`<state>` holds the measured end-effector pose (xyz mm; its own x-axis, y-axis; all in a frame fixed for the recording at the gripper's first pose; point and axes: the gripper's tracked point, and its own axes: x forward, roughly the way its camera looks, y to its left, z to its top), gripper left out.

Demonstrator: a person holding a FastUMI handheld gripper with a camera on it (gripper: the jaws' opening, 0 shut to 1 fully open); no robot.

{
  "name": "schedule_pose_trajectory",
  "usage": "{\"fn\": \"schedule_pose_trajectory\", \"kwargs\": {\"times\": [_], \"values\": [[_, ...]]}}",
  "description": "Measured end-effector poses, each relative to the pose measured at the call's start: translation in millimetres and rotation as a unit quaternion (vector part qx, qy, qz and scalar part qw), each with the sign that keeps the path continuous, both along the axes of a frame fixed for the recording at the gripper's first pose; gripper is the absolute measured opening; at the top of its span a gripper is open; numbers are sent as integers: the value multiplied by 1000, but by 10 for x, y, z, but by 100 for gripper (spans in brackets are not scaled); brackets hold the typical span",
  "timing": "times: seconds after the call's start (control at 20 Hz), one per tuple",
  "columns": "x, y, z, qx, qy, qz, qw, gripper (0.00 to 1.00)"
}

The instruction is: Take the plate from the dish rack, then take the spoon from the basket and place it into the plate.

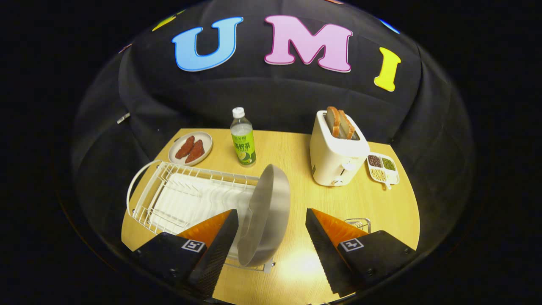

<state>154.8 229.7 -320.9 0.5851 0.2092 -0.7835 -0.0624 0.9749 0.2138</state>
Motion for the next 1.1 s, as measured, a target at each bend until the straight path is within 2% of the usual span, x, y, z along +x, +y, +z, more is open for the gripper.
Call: {"fn": "schedule_pose_trajectory", "kwargs": {"times": [0.3,0.45,0.6,0.85,1.0,1.1], "values": [[60,156,-198,-25,22,-10,999,69],[71,78,-246,-59,31,-38,997,44],[48,-2,-270,-113,40,-56,991,37],[156,27,-17,-166,15,-47,985,31],[316,1,168,-211,-15,-16,977,28],[372,21,282,-217,-30,-7,976,27]]}}
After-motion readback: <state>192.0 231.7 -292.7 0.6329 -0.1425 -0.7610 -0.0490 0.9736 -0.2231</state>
